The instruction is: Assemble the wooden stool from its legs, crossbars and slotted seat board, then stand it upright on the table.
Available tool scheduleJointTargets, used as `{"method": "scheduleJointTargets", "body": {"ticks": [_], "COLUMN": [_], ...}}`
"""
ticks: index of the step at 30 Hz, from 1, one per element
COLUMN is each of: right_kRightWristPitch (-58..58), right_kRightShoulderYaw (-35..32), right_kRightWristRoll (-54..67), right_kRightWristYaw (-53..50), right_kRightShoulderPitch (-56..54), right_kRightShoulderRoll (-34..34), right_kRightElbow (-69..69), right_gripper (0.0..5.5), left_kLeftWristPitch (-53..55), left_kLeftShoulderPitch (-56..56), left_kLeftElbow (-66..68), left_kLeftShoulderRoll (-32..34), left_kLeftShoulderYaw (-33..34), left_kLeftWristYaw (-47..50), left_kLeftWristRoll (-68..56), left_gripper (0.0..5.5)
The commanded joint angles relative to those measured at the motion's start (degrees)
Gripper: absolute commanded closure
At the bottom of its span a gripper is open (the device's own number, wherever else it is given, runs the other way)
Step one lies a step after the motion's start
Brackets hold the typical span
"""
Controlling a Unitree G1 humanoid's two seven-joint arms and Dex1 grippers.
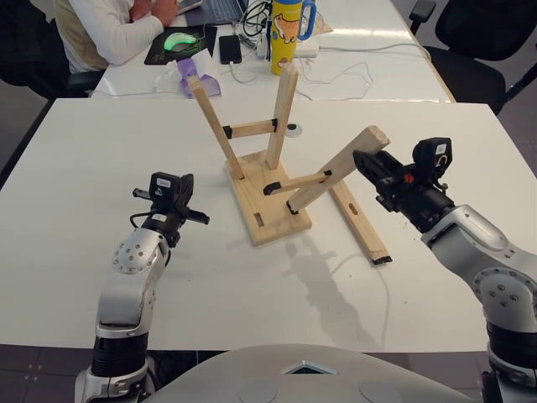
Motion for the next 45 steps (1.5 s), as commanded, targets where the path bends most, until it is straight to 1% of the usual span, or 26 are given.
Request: {"method": "scheduleJointTargets", "body": {"ticks": [1,8,14,16,20,22,29,36,40,45], "right_kRightWristPitch": [6.7,9.2,12.5,13.0,12.0,9.9,7.4,1.6,0.6,2.4], "right_kRightShoulderYaw": [-0.4,-3.0,-6.6,-6.8,-4.0,-1.9,-0.7,5.2,6.4,6.3], "right_kRightWristRoll": [-0.3,2.5,7.9,7.5,2.4,-2.4,-9.7,-19.6,-22.5,-21.4], "right_kRightWristYaw": [-2.7,-3.6,-3.5,-2.4,2.4,5.1,7.9,14.5,16.2,15.7], "right_kRightShoulderPitch": [0.7,0.7,-1.9,-2.6,-2.5,-1.9,-2.0,1.9,2.6,-1.0], "right_kRightShoulderRoll": [0.0,0.5,1.2,0.7,-1.5,-2.8,-2.9,-4.2,-3.4,-0.9], "right_kRightElbow": [5.2,6.4,15.7,17.5,14.1,11.5,9.5,1.8,1.2,1.6], "right_gripper": [4.44,4.44,4.44,4.44,4.43,4.43,4.43,4.43,4.43,4.43], "left_kLeftWristPitch": [-0.5,-1.0,-1.3,-1.4,-1.5,-1.4,-1.6,-1.6,-1.6,-1.7], "left_kLeftShoulderPitch": [-0.4,0.1,0.2,0.1,0.0,0.1,0.5,0.6,0.4,-0.3], "left_kLeftElbow": [0.5,0.4,0.6,0.8,0.8,0.5,0.1,-0.4,-0.3,0.2], "left_kLeftShoulderRoll": [0.1,-0.2,-0.5,-0.6,-0.7,-0.8,-1.0,-1.0,-0.9,-1.0], "left_kLeftShoulderYaw": [0.2,0.5,0.4,0.4,0.4,0.4,0.5,0.1,-0.1,-0.2], "left_kLeftWristYaw": [-0.1,0.3,0.5,0.6,0.6,0.7,1.0,1.4,1.5,1.6], "left_kLeftWristRoll": [0.4,0.6,0.8,0.9,0.9,1.0,1.0,1.3,1.3,1.3], "left_gripper": [5.50,5.50,5.50,5.50,5.50,5.50,5.50,5.50,5.50,5.50]}}
